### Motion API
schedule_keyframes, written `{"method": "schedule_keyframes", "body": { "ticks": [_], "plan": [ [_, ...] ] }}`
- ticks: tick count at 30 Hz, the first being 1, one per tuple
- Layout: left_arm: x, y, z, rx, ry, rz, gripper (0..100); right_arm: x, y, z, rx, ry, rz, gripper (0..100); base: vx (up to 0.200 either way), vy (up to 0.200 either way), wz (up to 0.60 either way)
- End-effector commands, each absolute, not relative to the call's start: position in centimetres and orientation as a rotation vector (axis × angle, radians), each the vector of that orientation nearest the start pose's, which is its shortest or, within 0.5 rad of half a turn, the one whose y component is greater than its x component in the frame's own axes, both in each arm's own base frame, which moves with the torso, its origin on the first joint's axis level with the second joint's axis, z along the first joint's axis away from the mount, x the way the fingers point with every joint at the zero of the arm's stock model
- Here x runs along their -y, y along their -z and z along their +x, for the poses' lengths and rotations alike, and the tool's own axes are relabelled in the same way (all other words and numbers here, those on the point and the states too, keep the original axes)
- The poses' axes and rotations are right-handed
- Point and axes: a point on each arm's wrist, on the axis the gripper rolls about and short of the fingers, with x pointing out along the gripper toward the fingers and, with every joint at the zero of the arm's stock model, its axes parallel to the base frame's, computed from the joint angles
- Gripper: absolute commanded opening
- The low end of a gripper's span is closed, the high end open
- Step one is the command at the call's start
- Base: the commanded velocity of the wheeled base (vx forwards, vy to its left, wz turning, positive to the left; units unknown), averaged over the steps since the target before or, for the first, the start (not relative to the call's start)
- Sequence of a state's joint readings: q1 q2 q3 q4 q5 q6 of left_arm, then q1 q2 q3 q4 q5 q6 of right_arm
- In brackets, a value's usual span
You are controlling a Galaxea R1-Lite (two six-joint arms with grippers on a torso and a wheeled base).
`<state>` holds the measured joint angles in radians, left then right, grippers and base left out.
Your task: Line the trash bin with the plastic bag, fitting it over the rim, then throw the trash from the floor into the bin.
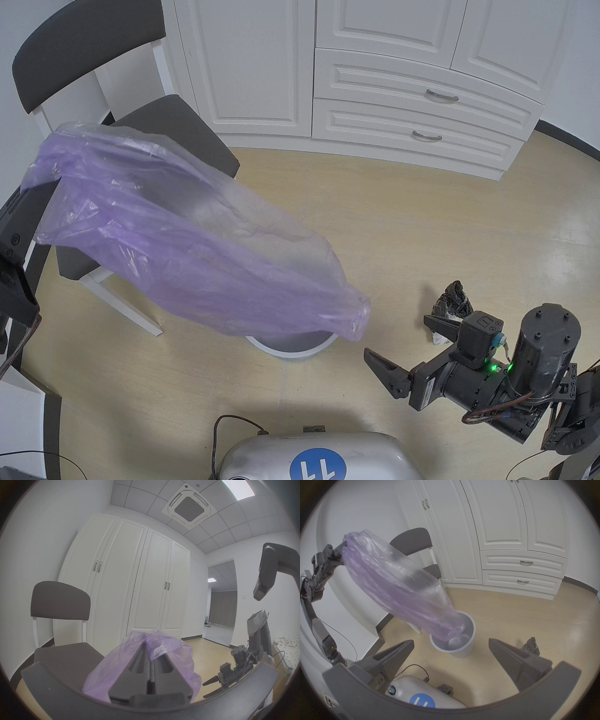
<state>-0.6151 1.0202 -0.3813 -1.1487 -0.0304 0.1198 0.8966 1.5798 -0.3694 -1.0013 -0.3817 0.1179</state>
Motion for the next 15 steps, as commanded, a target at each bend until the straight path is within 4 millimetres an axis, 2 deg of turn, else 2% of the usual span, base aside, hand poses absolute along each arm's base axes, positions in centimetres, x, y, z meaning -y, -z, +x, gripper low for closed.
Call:
{"method": "schedule_keyframes", "body": {
  "ticks": [1,11,15],
  "plan": [
    [6.8,-26.4,9.1,0.549,0.617,-0.045,0,-18.2,-13.1,15.7,-0.238,-0.497,-0.032,100,0.0,0.0,0.0],
    [7.0,-26.6,8.5,0.563,0.653,-0.064,0,-20.4,-10.3,17.0,-0.357,-0.505,0.037,100,0.0,0.0,0.0],
    [7.0,-26.6,8.5,0.565,0.66,-0.065,0,-21.9,-9.2,18.0,-0.399,-0.559,0.174,100,0.0,0.0,0.0]
  ]
}}
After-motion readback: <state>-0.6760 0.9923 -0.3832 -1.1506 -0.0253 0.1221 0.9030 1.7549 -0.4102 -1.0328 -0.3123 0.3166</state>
